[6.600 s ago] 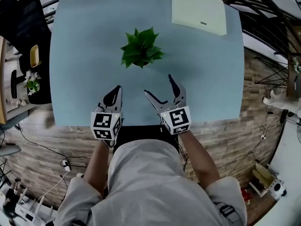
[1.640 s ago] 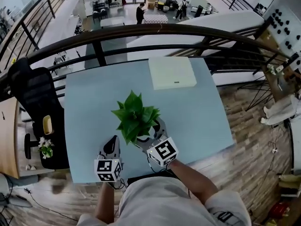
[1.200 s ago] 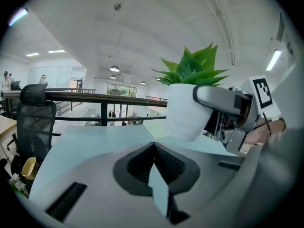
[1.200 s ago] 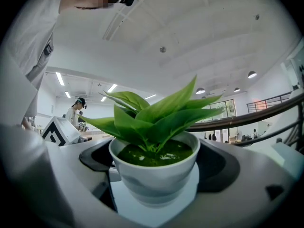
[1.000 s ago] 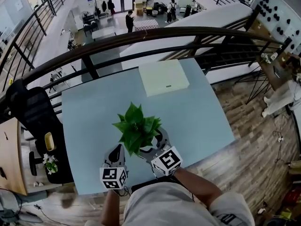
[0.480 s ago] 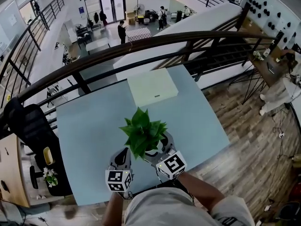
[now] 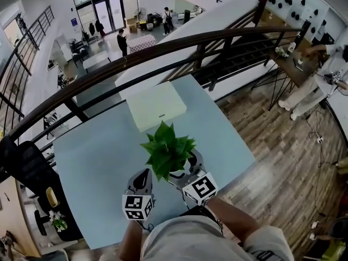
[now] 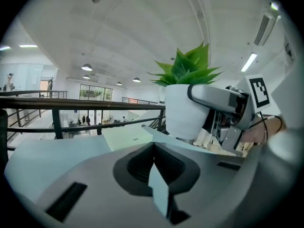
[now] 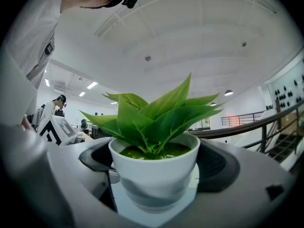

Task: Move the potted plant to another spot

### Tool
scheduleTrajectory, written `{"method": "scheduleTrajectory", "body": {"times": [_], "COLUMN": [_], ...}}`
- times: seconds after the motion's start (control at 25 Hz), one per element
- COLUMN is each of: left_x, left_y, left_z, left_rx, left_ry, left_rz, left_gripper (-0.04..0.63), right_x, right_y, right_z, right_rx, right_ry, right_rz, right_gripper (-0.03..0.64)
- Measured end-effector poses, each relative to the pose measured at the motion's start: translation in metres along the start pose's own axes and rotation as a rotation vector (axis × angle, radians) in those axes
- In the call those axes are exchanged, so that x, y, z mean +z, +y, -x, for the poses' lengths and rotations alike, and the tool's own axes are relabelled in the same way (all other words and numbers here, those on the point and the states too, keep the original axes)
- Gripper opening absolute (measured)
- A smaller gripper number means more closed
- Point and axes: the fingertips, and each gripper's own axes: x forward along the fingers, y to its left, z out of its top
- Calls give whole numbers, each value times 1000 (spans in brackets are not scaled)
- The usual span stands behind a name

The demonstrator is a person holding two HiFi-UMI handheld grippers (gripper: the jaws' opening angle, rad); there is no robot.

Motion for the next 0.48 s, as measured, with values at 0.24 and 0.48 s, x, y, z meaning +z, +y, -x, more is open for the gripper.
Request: {"method": "scheduleTrajectory", "body": {"times": [0.24, 0.48], "left_x": [8, 12], "left_y": [-27, -54], "left_z": [-28, -50], "left_rx": [-62, -121], "left_ry": [-3, 6], "left_rz": [-26, -45], "left_gripper": [12, 12], "right_x": [4, 6], "right_y": [-36, -64], "right_z": [24, 48], "right_rx": [-73, -138], "right_ry": [-7, -5], "right_rz": [14, 9], "right_gripper": [529, 529]}}
